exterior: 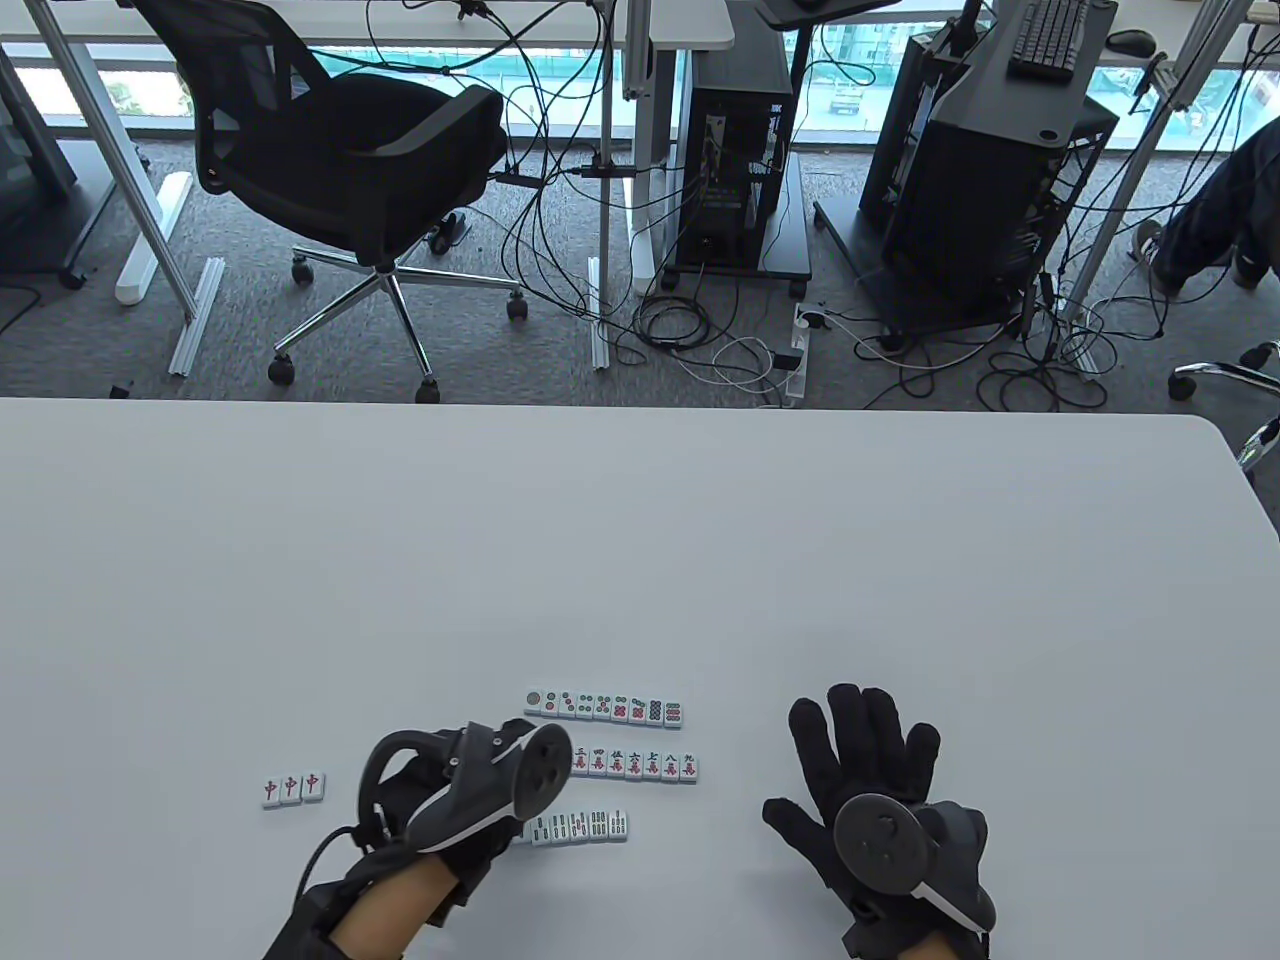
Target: Mahjong suit sorting
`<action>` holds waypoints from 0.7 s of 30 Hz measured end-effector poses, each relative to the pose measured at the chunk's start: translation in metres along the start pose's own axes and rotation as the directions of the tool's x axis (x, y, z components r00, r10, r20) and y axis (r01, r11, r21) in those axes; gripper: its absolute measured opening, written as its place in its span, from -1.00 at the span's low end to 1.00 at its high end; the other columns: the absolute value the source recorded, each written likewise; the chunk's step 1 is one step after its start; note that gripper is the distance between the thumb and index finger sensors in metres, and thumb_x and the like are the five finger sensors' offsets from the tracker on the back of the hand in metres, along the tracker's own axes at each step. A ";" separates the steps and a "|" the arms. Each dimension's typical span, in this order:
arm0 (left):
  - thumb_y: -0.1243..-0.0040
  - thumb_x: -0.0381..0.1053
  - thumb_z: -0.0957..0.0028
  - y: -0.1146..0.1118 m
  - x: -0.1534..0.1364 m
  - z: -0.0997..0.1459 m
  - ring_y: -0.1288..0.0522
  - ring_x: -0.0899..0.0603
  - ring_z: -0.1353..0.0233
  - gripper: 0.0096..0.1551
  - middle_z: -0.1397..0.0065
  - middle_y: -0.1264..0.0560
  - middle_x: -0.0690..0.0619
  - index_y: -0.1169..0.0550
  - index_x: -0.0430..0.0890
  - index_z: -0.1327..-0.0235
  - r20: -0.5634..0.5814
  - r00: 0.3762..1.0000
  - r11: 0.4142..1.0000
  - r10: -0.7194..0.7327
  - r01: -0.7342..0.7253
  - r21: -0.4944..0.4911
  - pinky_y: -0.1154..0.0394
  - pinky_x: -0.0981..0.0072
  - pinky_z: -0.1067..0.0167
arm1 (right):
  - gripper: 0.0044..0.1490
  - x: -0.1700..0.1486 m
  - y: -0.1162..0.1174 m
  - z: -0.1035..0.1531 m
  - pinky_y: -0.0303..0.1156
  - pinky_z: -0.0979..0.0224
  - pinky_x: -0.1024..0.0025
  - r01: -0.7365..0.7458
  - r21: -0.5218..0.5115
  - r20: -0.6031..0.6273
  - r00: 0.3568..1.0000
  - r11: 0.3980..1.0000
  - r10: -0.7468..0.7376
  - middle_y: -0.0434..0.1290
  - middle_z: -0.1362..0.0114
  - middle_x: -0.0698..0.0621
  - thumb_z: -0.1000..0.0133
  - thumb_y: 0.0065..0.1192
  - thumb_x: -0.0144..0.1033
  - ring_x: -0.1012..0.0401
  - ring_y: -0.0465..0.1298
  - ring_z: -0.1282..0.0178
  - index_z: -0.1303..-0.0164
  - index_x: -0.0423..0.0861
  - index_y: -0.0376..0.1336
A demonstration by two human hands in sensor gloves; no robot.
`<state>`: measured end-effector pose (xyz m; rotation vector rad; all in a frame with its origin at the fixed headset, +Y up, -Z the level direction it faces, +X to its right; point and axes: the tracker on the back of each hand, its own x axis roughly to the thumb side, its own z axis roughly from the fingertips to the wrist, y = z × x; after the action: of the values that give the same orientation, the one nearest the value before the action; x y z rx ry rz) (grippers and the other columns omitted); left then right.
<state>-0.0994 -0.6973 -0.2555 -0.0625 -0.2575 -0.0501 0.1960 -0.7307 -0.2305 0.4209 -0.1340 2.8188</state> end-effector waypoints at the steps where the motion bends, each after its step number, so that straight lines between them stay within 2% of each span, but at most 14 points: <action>1: -0.38 0.26 0.37 -0.001 0.010 -0.003 -0.62 0.12 0.62 -0.28 0.43 -0.71 0.31 -0.63 -0.11 0.00 0.018 1.000 1.000 0.009 -0.008 -0.009 -0.62 0.21 0.43 | 0.08 0.000 0.000 0.000 -0.42 -0.52 -0.43 0.005 -0.001 0.000 1.000 1.000 -0.005 -0.43 -0.72 -0.09 -0.03 -0.10 0.35 -0.13 -0.45 -0.66 -0.58 0.22 -0.45; 5: -0.39 0.27 0.37 -0.011 0.051 -0.018 -0.61 0.12 0.63 -0.28 0.44 -0.71 0.31 -0.63 -0.11 0.01 0.097 0.995 0.997 -0.020 0.027 -0.071 -0.62 0.21 0.44 | 0.08 0.000 0.000 0.000 -0.42 -0.52 -0.43 0.012 -0.003 0.002 1.000 1.000 -0.012 -0.43 -0.72 -0.08 -0.03 -0.10 0.35 -0.13 -0.46 -0.66 -0.58 0.22 -0.45; 10: -0.40 0.27 0.38 -0.037 0.079 -0.028 -0.60 0.13 0.65 -0.28 0.46 -0.71 0.32 -0.64 -0.11 0.02 0.146 0.979 0.972 -0.142 0.166 -0.166 -0.62 0.22 0.46 | 0.08 0.000 0.000 0.000 -0.43 -0.52 -0.43 0.020 -0.006 0.004 1.000 1.000 -0.020 -0.44 -0.72 -0.08 -0.03 -0.10 0.35 -0.13 -0.46 -0.66 -0.58 0.22 -0.45; 15: -0.40 0.27 0.39 -0.054 0.084 -0.029 -0.60 0.13 0.66 -0.28 0.47 -0.71 0.32 -0.64 -0.09 0.02 0.171 0.962 0.956 -0.212 0.240 -0.170 -0.62 0.22 0.46 | 0.08 0.001 0.000 0.000 -0.43 -0.52 -0.43 0.023 -0.007 0.009 1.000 1.000 -0.023 -0.44 -0.73 -0.08 -0.03 -0.10 0.35 -0.13 -0.46 -0.66 -0.58 0.22 -0.45; 21: -0.40 0.28 0.40 -0.057 0.079 -0.027 -0.59 0.13 0.67 -0.27 0.49 -0.71 0.32 -0.64 -0.09 0.02 0.184 0.958 0.952 -0.222 0.254 -0.173 -0.62 0.22 0.47 | 0.08 0.000 0.001 0.000 -0.42 -0.52 -0.43 0.016 -0.004 0.007 1.000 1.000 -0.016 -0.43 -0.73 -0.08 -0.03 -0.10 0.35 -0.13 -0.46 -0.66 -0.58 0.22 -0.45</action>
<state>-0.0191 -0.7591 -0.2580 -0.2318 -0.4222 -0.3130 0.1954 -0.7313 -0.2303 0.4295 -0.1378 2.8008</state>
